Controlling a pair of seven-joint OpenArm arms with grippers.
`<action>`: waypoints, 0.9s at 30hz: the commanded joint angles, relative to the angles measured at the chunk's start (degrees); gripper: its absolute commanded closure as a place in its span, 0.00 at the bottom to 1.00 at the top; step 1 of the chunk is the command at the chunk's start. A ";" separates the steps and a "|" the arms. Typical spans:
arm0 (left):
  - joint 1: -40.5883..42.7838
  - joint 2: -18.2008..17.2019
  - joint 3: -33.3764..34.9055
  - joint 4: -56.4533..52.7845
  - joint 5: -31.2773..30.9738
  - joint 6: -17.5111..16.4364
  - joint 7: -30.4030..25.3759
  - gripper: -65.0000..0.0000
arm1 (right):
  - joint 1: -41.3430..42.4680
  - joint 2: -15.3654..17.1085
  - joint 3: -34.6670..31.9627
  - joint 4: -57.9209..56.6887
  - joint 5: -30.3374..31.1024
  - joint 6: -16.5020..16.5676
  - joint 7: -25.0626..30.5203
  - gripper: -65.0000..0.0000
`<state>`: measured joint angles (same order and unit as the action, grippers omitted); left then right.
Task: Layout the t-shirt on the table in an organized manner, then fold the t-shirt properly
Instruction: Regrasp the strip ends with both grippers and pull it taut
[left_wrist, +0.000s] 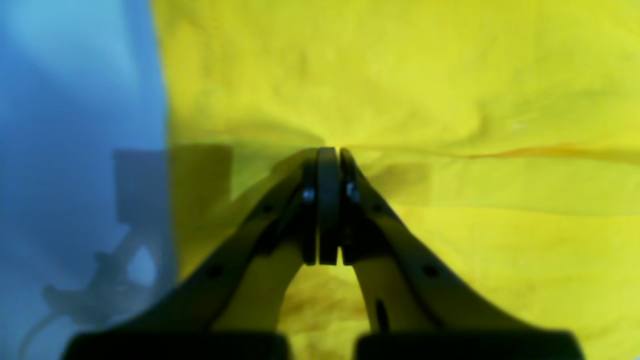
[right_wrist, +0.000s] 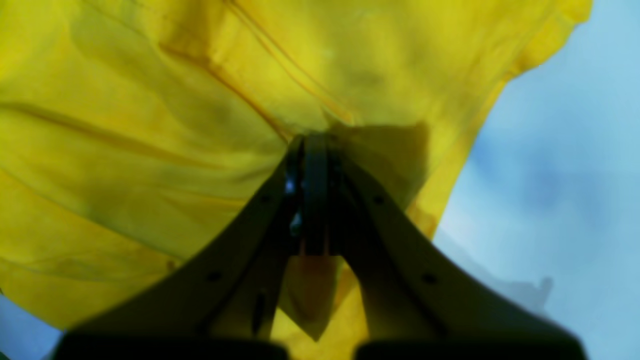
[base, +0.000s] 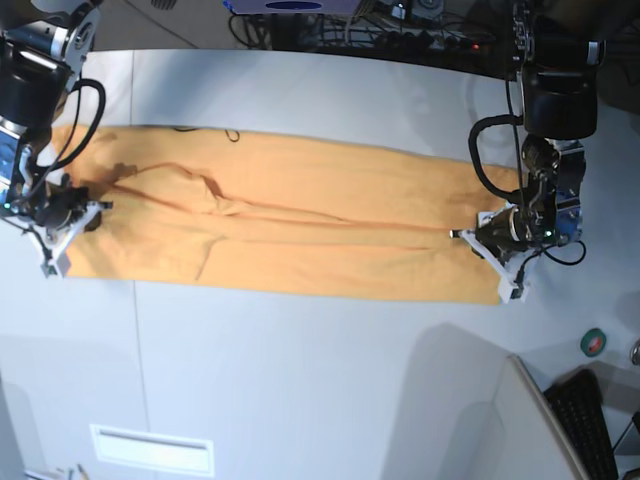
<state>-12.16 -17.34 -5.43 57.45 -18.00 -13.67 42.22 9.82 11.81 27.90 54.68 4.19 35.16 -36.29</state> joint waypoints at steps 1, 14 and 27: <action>-0.98 -0.81 -0.50 3.08 -0.33 0.00 -0.77 1.00 | 1.03 1.07 0.28 2.51 0.25 -0.04 0.65 1.00; 14.32 -2.66 -24.50 29.27 -17.30 -4.31 5.39 1.00 | -15.67 -1.57 0.36 39.70 15.02 0.05 0.38 1.00; 8.25 -4.06 -23.71 10.64 -18.97 -10.64 5.04 0.11 | -22.70 -1.66 0.01 47.79 20.39 -0.04 0.56 1.00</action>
<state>-3.33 -20.21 -28.75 67.37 -36.40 -24.32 48.25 -13.23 9.34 27.77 101.54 23.64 35.05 -37.08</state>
